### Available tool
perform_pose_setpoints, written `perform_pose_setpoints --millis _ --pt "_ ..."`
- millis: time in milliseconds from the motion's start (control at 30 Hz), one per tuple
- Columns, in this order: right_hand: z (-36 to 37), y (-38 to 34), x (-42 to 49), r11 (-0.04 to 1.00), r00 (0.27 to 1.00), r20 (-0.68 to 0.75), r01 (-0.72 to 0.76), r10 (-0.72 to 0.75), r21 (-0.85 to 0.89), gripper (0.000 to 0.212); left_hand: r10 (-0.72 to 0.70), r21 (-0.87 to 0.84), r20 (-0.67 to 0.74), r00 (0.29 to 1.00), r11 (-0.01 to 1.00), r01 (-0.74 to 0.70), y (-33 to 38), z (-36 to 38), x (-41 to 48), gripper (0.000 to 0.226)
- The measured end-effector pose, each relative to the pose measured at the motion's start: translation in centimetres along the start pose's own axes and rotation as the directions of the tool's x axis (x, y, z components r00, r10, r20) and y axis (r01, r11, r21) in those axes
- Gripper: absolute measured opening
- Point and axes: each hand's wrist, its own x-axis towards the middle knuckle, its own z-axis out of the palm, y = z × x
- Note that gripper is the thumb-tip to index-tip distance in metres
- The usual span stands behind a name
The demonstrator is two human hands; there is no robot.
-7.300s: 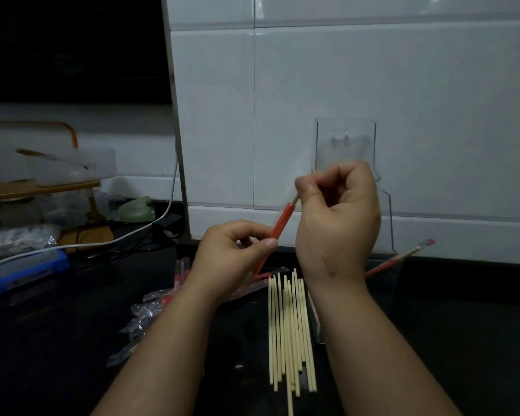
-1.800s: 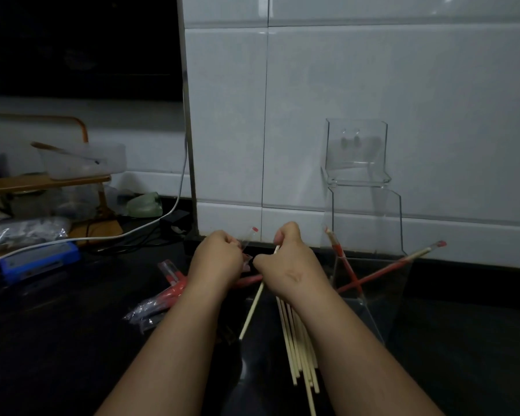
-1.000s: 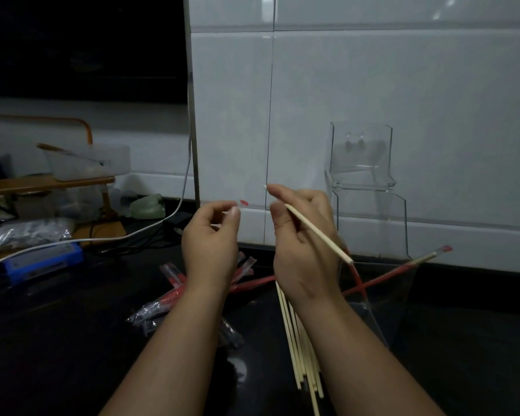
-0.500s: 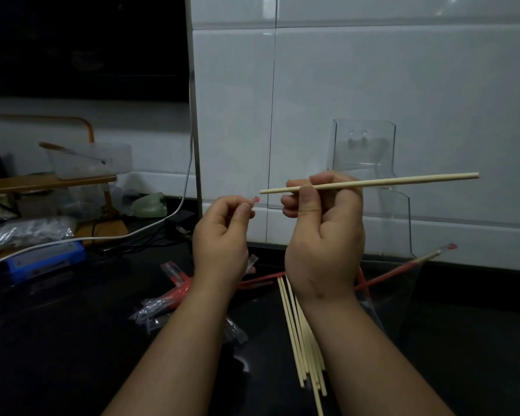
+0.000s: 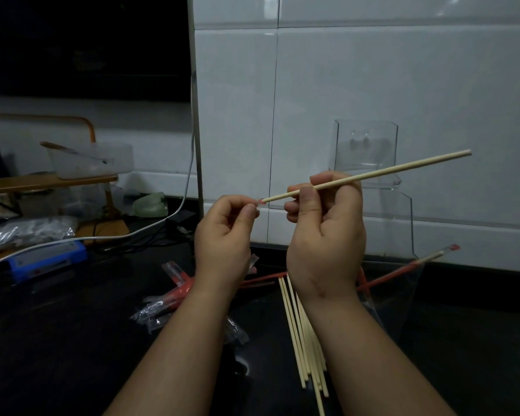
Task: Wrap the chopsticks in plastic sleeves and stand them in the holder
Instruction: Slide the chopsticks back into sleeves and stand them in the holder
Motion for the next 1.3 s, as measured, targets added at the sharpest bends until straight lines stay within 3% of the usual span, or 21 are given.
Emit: perform_pose_setpoints --millis 400,600,700,800,900,1000,1167,1300 --pt "0.1 0.2 0.3 0.993 0.994 0.082 -0.063 0.071 -0.101 0.038 0.034 0.019 0.162 0.986 0.999 -0.038 0.4 0.1 -0.3 0.021" --pt "-0.9 -1.8 1.2 0.987 0.958 -0.243 0.162 -0.154 0.014 0.056 0.074 0.1 0.169 0.983 0.991 -0.091 -0.7 -0.2 0.0 0.03" --pt "-1.3 -2.3 1.5 0.984 0.947 -0.273 0.177 -0.167 0.011 0.057 0.094 0.096 0.147 0.985 0.989 -0.109 -1.0 -0.2 0.1 0.023" --pt "-1.2 -1.8 1.4 0.995 0.969 -0.226 0.103 -0.104 -0.012 0.05 0.116 0.078 0.168 0.979 0.988 -0.13 -1.0 0.0 -0.1 0.024" --pt "-0.7 -0.8 1.0 0.992 0.995 -0.082 0.041 -0.052 -0.123 0.036 0.138 0.087 0.189 0.972 0.984 -0.156 -0.8 0.1 -0.3 0.024" --pt "-0.3 -0.4 0.6 0.958 0.997 0.022 0.073 -0.069 -0.278 0.03 0.149 0.074 0.164 0.975 0.984 -0.163 -0.9 0.0 -0.2 0.022" --pt "-0.4 -0.6 0.7 0.914 0.99 0.036 0.142 -0.138 -0.381 0.029 0.18 0.093 0.111 0.977 0.977 -0.191 -0.7 0.0 -0.2 0.018" --pt "-0.2 -0.6 0.4 0.842 0.972 0.227 0.175 -0.064 -0.51 0.034 0.256 0.171 0.063 0.965 0.949 -0.263 -1.1 -0.1 0.0 0.014"
